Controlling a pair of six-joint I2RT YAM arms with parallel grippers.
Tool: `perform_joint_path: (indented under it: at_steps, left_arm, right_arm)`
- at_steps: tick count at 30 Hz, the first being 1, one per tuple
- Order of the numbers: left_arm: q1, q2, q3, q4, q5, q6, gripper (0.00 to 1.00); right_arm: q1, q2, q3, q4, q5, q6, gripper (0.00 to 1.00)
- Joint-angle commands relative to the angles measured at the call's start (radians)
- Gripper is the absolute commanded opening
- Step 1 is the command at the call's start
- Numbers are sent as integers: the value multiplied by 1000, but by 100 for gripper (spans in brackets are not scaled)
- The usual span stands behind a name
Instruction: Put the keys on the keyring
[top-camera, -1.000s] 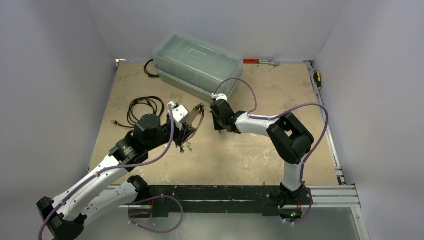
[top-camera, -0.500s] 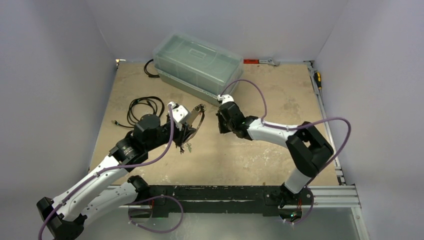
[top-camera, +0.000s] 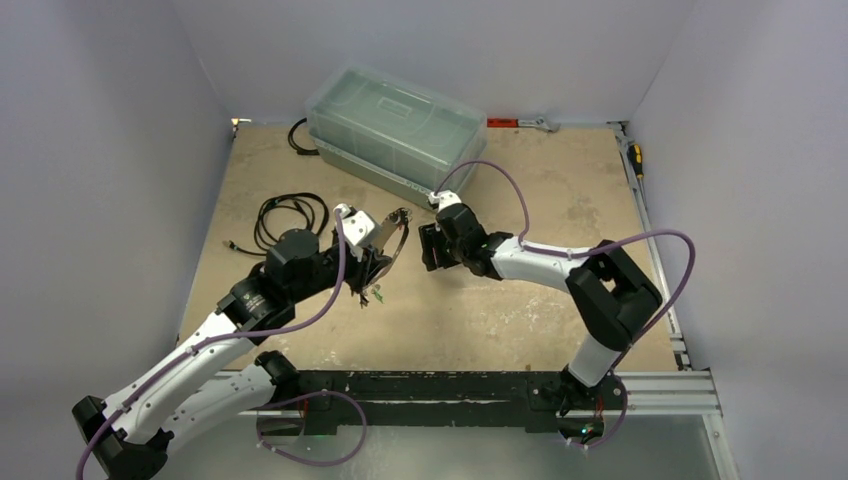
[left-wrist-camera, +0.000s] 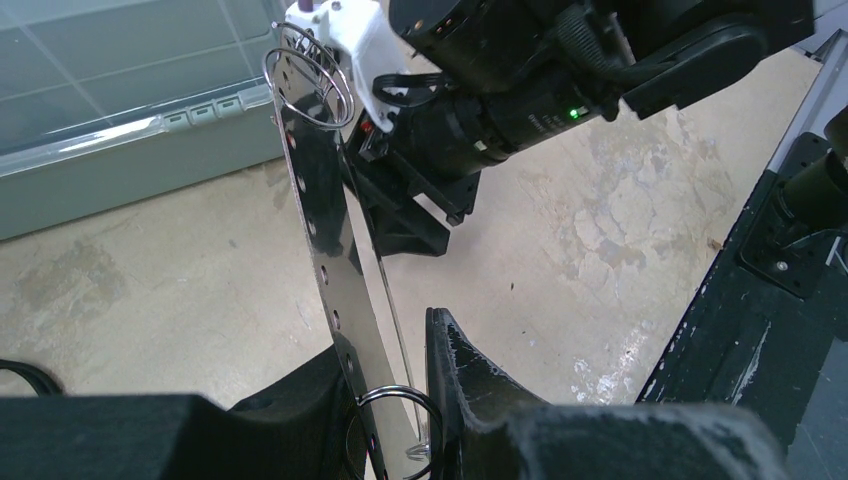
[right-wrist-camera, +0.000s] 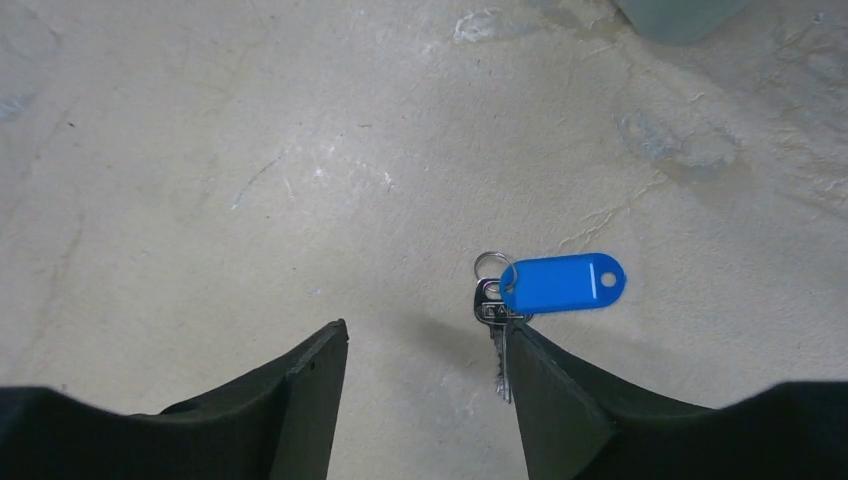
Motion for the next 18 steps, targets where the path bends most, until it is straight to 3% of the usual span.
perform_joint_path:
  at_steps: [1, 7, 18]
  left_arm:
    - [3, -23, 19, 53, 7, -11, 0]
    - [2, -14, 19, 56, 15, -11, 0]
    - [2, -8, 16, 65, 42, -17, 0]
  right_arm:
    - [-20, 36, 65, 37, -4, -104, 64]
    - [-92, 81, 42, 129, -111, -157, 62]
    - [-107, 136, 20, 243, -263, -225, 62]
